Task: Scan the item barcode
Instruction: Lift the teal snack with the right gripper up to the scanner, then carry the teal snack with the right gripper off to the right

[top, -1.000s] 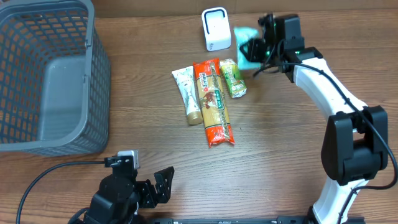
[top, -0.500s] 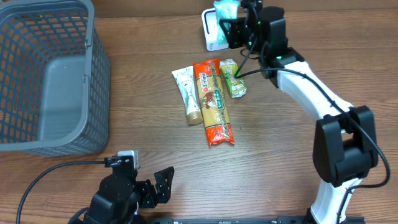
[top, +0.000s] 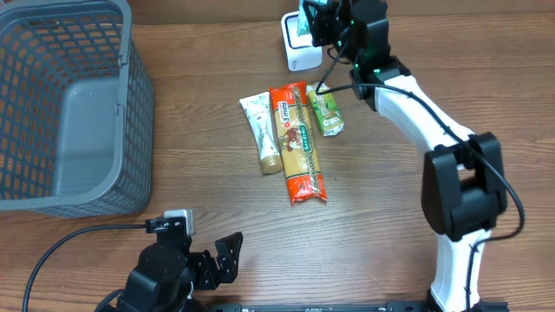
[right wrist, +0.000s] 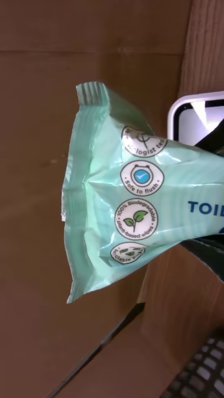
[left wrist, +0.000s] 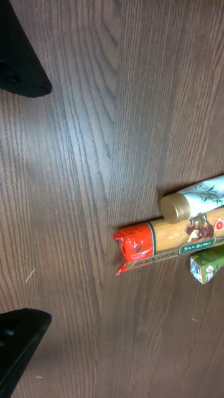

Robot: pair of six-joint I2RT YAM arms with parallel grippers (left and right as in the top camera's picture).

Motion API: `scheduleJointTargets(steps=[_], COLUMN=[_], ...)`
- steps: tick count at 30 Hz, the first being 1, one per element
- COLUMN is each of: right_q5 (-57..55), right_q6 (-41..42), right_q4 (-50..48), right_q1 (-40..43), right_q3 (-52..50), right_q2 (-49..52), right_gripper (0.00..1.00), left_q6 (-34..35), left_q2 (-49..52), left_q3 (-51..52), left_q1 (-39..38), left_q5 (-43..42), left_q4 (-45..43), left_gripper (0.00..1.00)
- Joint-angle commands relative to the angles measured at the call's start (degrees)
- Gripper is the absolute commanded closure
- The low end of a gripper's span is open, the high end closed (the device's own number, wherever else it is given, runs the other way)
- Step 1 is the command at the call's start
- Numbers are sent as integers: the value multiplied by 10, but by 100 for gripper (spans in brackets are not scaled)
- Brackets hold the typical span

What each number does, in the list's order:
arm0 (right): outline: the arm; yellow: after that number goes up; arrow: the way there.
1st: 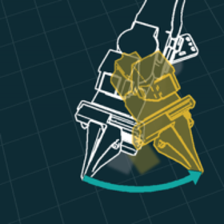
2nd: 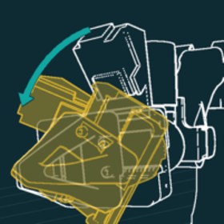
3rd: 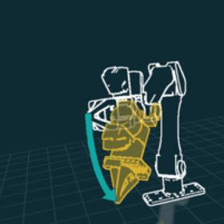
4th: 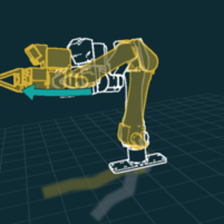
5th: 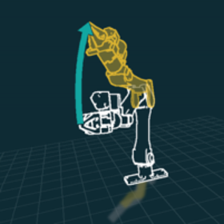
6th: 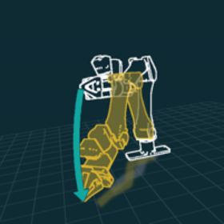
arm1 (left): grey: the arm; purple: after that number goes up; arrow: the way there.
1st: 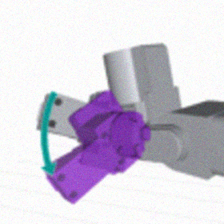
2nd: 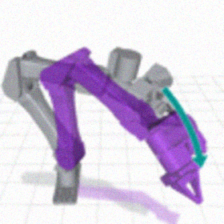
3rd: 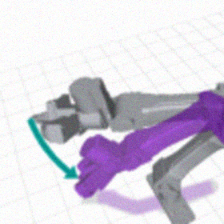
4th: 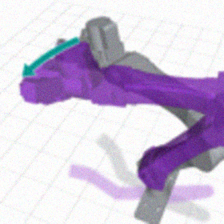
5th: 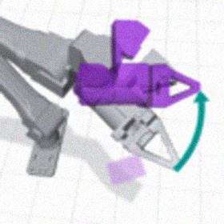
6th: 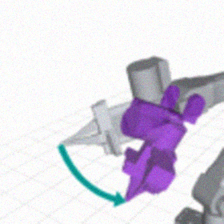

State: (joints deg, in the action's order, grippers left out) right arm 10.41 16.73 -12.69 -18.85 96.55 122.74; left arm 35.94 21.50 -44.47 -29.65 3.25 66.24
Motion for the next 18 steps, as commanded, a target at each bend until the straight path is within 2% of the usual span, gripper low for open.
scheduleJointTargets(steps=[1,4,9,14,18], right_q5=[-7,8,-3,-14,-14], right_q6=[14,24,24,24,24], right_q4=[24,58,54,60,59], right_q1=[-1,-2,-3,-3,-6], right_q3=[60,108,121,122,122], right_q2=[63,100,122,130,130], right_gripper=[82,84,81,88,88], left_q6=[5,5,5,5,5], left_q2=[-2,-2,-2,-2,-2], left_q3=[1,1,1,1,1], left_q1=[-4,-4,-4,-4,-4], left_q5=[-1,-1,-1,-1,-1], left_q4=[0,0,0,0,0], left_gripper=[1,0,1,0,0])
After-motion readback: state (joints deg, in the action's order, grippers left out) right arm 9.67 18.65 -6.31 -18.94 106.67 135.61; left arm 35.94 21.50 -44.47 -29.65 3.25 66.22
